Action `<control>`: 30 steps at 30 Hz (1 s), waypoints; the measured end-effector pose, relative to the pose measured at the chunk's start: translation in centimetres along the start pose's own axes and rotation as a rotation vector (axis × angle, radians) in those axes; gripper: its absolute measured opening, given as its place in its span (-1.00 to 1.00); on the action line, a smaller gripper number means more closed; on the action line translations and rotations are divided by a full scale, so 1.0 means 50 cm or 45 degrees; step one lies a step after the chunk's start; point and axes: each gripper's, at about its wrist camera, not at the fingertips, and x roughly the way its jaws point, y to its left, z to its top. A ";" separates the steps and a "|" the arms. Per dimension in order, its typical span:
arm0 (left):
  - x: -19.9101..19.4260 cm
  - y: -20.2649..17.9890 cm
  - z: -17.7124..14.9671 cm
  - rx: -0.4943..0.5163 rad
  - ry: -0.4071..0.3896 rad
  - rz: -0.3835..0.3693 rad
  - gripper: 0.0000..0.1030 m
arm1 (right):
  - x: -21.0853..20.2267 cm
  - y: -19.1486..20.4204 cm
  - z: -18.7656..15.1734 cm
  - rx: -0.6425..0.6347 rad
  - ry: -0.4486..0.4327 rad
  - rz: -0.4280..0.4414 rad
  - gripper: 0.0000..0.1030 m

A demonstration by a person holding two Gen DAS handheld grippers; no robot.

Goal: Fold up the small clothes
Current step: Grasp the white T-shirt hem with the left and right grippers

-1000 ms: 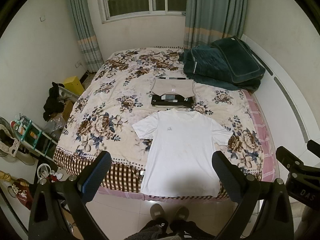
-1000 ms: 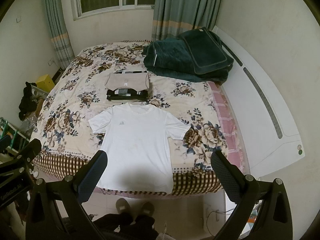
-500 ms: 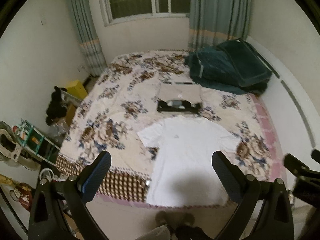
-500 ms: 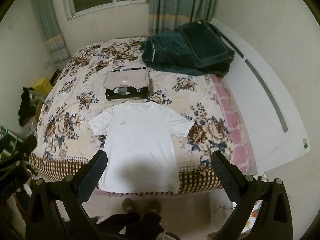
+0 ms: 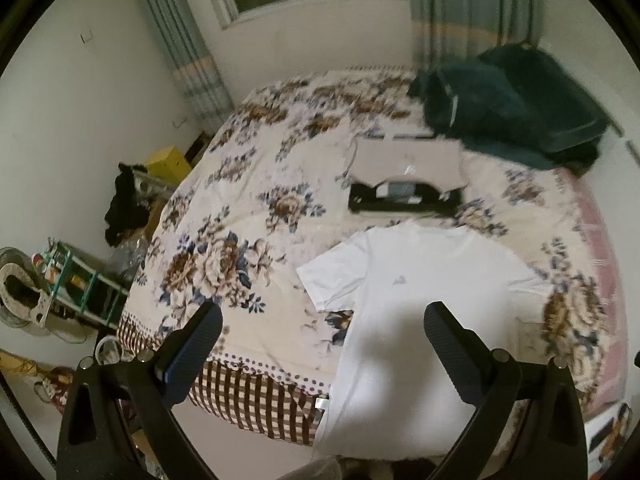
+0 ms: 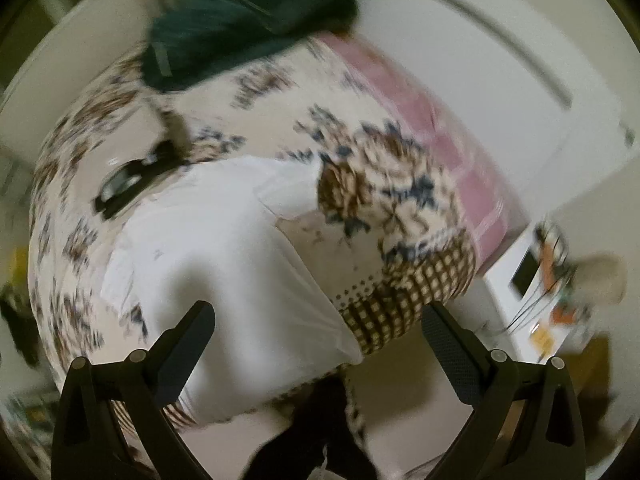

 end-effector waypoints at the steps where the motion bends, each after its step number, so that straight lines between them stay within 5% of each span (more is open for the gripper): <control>1: 0.034 -0.013 0.002 -0.001 0.020 0.016 1.00 | 0.058 -0.018 0.024 0.053 0.032 0.020 1.00; 4: 0.140 -0.048 -0.002 -0.006 0.084 0.087 1.00 | 0.256 -0.084 0.096 0.249 0.126 0.137 0.98; 8: 0.319 -0.098 -0.038 -0.037 0.215 0.188 1.00 | 0.558 -0.143 0.154 0.549 0.285 0.405 0.41; 10: 0.398 -0.111 -0.063 -0.076 0.292 0.206 1.00 | 0.705 -0.152 0.168 0.679 0.350 0.528 0.38; 14: 0.567 -0.142 -0.121 -0.104 0.435 0.239 1.00 | 0.907 -0.152 0.169 0.967 0.366 0.693 0.39; 17: 0.647 -0.165 -0.147 -0.122 0.480 0.236 1.00 | 0.988 -0.131 0.187 1.045 0.273 0.783 0.39; 19: 0.678 -0.177 -0.160 -0.132 0.495 0.223 1.00 | 1.009 -0.109 0.209 1.018 0.172 0.763 0.27; 21: 0.699 -0.184 -0.171 -0.150 0.505 0.194 1.00 | 1.009 -0.089 0.230 0.987 0.088 0.717 -0.75; 22: 0.706 -0.186 -0.177 -0.156 0.506 0.173 1.00 | 1.001 -0.074 0.243 0.947 0.065 0.658 -0.87; 26: 0.710 -0.175 -0.198 -0.163 0.474 0.133 1.00 | 0.917 0.029 0.305 0.601 -0.086 0.469 -0.90; 30: 0.704 -0.132 -0.220 -0.163 0.421 0.134 1.00 | 0.821 0.272 0.330 -0.008 -0.168 0.411 -0.90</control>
